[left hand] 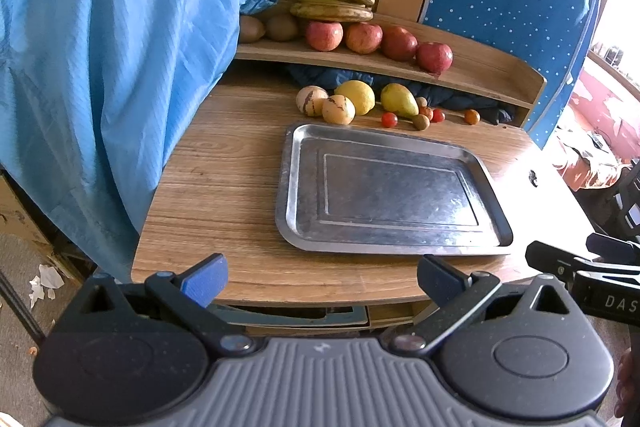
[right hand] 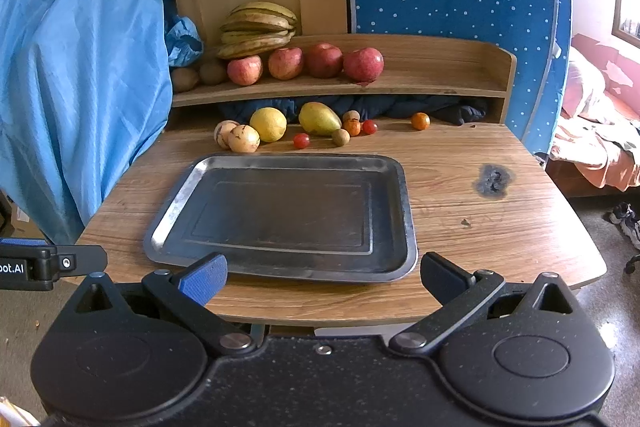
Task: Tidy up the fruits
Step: 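Move both tools toward the fruit row beyond the steel tray, then grasp a pale speckled fruit with the left tool while the right tool grasps another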
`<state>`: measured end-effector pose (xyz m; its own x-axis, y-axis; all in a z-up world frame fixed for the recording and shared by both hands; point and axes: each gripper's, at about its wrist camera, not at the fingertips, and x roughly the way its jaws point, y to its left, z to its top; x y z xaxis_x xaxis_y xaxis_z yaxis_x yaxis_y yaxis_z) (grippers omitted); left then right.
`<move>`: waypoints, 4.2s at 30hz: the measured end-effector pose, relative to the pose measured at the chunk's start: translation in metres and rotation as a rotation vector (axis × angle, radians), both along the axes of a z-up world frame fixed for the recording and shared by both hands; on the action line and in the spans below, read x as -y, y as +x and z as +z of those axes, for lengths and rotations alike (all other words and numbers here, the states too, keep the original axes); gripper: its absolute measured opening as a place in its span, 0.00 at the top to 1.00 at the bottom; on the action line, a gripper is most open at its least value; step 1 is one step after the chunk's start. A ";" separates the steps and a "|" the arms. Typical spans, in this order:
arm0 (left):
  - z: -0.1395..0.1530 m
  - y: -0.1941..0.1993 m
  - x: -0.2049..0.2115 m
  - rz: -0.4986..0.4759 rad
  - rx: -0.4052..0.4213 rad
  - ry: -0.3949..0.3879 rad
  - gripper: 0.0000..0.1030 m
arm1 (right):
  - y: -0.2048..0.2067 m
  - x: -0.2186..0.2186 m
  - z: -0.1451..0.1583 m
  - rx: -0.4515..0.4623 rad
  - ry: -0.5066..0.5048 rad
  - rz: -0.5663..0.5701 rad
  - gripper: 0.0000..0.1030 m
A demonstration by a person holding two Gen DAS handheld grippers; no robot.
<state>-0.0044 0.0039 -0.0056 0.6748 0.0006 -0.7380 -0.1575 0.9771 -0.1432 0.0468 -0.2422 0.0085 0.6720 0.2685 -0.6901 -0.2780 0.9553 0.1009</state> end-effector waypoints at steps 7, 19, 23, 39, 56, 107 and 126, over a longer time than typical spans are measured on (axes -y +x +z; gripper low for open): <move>0.000 0.001 -0.002 0.002 -0.004 -0.004 0.01 | 0.001 -0.002 -0.001 -0.001 -0.005 0.005 0.01; -0.004 0.002 0.002 0.000 -0.015 -0.004 0.01 | 0.004 -0.002 -0.002 -0.016 -0.009 0.000 0.00; -0.004 0.003 0.004 -0.001 -0.022 -0.004 0.01 | 0.005 -0.002 -0.003 -0.021 -0.009 -0.002 0.00; -0.007 0.017 0.007 0.001 -0.096 -0.004 0.00 | 0.015 0.000 -0.014 -0.082 -0.017 0.007 0.00; -0.021 0.058 0.025 0.063 -0.199 0.008 0.01 | 0.047 0.005 -0.028 -0.135 -0.064 0.130 0.00; -0.014 0.208 -0.001 0.195 -0.201 -0.019 0.01 | 0.225 -0.011 -0.039 -0.146 0.123 0.359 0.00; -0.049 0.290 -0.087 0.076 -0.266 -0.026 0.01 | 0.231 -0.113 -0.068 -0.198 -0.004 0.278 0.01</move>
<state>0.2861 0.0911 -0.0546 0.4563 0.0227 -0.8895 -0.2657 0.9576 -0.1118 0.2781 -0.1293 -0.0594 0.4266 0.4194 -0.8013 -0.5029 0.8464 0.1752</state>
